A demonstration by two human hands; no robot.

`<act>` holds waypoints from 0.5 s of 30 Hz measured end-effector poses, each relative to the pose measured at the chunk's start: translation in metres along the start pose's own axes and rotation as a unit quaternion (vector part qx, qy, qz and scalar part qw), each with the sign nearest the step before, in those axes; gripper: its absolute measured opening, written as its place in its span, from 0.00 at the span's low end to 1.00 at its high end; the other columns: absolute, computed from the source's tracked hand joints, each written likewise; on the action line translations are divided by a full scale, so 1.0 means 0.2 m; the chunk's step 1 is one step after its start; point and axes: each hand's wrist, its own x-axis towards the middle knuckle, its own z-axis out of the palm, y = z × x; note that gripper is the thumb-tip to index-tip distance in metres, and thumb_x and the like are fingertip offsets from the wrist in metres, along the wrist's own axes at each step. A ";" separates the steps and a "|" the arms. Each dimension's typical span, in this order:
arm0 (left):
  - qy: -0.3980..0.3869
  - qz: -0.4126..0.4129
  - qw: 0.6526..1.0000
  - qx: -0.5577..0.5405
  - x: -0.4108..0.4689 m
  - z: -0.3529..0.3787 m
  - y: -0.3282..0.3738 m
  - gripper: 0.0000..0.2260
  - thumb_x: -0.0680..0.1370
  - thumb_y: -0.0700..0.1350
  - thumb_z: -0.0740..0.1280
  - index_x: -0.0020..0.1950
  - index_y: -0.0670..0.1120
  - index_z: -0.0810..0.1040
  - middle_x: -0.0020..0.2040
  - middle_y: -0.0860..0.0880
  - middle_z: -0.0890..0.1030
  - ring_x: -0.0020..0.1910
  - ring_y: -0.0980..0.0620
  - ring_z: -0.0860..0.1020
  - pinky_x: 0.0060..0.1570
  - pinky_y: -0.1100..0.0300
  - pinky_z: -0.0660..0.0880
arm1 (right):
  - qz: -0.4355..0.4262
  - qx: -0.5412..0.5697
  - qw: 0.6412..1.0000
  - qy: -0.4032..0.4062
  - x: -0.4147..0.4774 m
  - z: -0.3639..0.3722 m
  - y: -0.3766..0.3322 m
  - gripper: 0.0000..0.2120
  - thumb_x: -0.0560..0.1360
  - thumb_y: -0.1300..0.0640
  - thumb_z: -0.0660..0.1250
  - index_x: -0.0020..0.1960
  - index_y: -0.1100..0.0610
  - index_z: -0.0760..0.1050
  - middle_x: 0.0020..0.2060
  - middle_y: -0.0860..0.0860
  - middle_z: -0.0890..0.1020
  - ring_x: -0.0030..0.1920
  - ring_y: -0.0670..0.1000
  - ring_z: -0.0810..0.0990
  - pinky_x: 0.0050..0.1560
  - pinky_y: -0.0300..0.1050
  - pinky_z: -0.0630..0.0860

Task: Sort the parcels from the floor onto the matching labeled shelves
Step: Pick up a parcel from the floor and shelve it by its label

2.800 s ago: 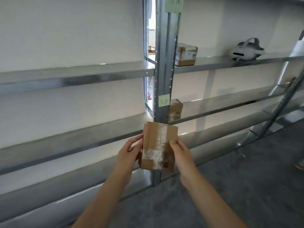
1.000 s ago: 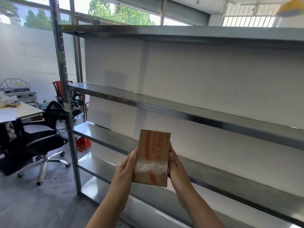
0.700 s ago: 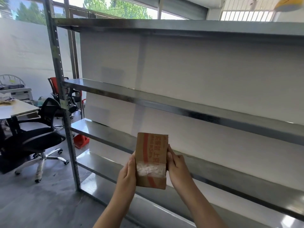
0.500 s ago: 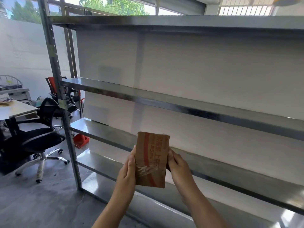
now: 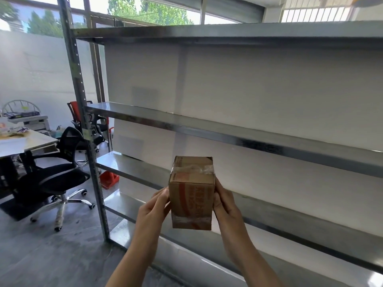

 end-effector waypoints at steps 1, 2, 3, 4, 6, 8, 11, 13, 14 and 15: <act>0.004 -0.003 1.000 -0.007 0.00 0.00 0.00 0.13 0.82 0.47 0.62 0.57 0.45 0.85 0.55 0.47 0.86 0.59 0.49 0.82 0.60 0.55 0.77 | -0.007 -0.005 1.000 -0.007 0.00 -0.01 0.00 0.20 0.82 0.47 0.56 0.72 0.33 0.65 0.66 0.36 0.71 0.57 0.20 0.70 0.51 0.18 0.71; 0.008 -0.006 1.000 -0.016 0.00 0.01 0.00 0.13 0.82 0.47 0.62 0.56 0.45 0.85 0.54 0.47 0.87 0.58 0.49 0.83 0.59 0.56 0.77 | -0.013 -0.007 1.000 -0.012 0.00 -0.02 0.00 0.20 0.83 0.50 0.57 0.72 0.34 0.64 0.66 0.36 0.71 0.56 0.20 0.70 0.49 0.17 0.70; 0.010 -0.006 1.000 -0.023 0.00 0.00 0.00 0.13 0.82 0.47 0.62 0.56 0.45 0.85 0.53 0.47 0.87 0.58 0.49 0.83 0.58 0.56 0.77 | -0.021 -0.007 1.000 -0.015 0.00 -0.03 0.00 0.21 0.84 0.51 0.57 0.73 0.34 0.63 0.66 0.37 0.71 0.58 0.21 0.70 0.50 0.18 0.71; 0.010 -0.003 0.999 -0.031 0.00 0.01 0.00 0.13 0.82 0.47 0.62 0.54 0.46 0.86 0.52 0.47 0.88 0.57 0.49 0.83 0.57 0.56 0.77 | -0.026 -0.003 1.000 -0.017 0.00 -0.03 0.01 0.22 0.83 0.52 0.59 0.73 0.33 0.62 0.67 0.37 0.71 0.60 0.22 0.71 0.52 0.20 0.72; 0.000 0.007 0.999 -0.035 0.00 0.02 0.01 0.14 0.83 0.47 0.60 0.50 0.50 0.87 0.50 0.47 0.88 0.54 0.50 0.84 0.56 0.57 0.76 | -0.028 0.014 0.999 -0.020 0.01 -0.04 0.01 0.26 0.82 0.54 0.61 0.73 0.30 0.58 0.69 0.36 0.72 0.63 0.25 0.71 0.53 0.23 0.74; -0.013 0.008 0.999 -0.036 0.00 0.03 0.00 0.15 0.84 0.48 0.58 0.50 0.50 0.85 0.48 0.47 0.87 0.53 0.50 0.83 0.54 0.58 0.75 | -0.033 0.030 0.999 -0.019 0.00 -0.05 0.01 0.27 0.82 0.57 0.62 0.73 0.32 0.60 0.68 0.35 0.73 0.63 0.27 0.73 0.53 0.25 0.75; -0.020 0.008 0.999 -0.043 0.01 0.03 -0.02 0.14 0.84 0.47 0.57 0.54 0.47 0.83 0.50 0.45 0.86 0.55 0.47 0.83 0.54 0.57 0.75 | -0.033 0.030 0.999 -0.008 -0.01 -0.06 -0.01 0.21 0.82 0.58 0.62 0.72 0.42 0.70 0.67 0.39 0.76 0.62 0.29 0.76 0.54 0.24 0.74; -0.031 0.013 0.999 -0.034 0.00 0.04 -0.04 0.14 0.85 0.47 0.57 0.56 0.48 0.83 0.51 0.46 0.86 0.56 0.49 0.83 0.56 0.56 0.75 | -0.028 0.034 0.999 0.003 -0.01 -0.06 -0.01 0.17 0.82 0.56 0.62 0.69 0.46 0.74 0.64 0.40 0.80 0.60 0.31 0.78 0.53 0.24 0.75; -0.038 0.017 0.999 -0.023 -0.01 0.04 -0.05 0.14 0.84 0.48 0.57 0.57 0.48 0.82 0.52 0.47 0.86 0.56 0.50 0.83 0.57 0.56 0.75 | -0.026 0.039 0.999 0.012 -0.01 -0.05 -0.01 0.16 0.82 0.55 0.62 0.68 0.46 0.75 0.62 0.40 0.81 0.60 0.33 0.79 0.53 0.25 0.75; -0.044 0.023 0.999 -0.010 -0.02 0.04 -0.07 0.14 0.84 0.48 0.56 0.58 0.48 0.82 0.52 0.47 0.86 0.55 0.51 0.83 0.57 0.57 0.76 | -0.021 0.044 0.999 0.022 -0.01 -0.05 0.00 0.14 0.81 0.53 0.62 0.66 0.46 0.76 0.59 0.39 0.83 0.60 0.36 0.80 0.54 0.28 0.77</act>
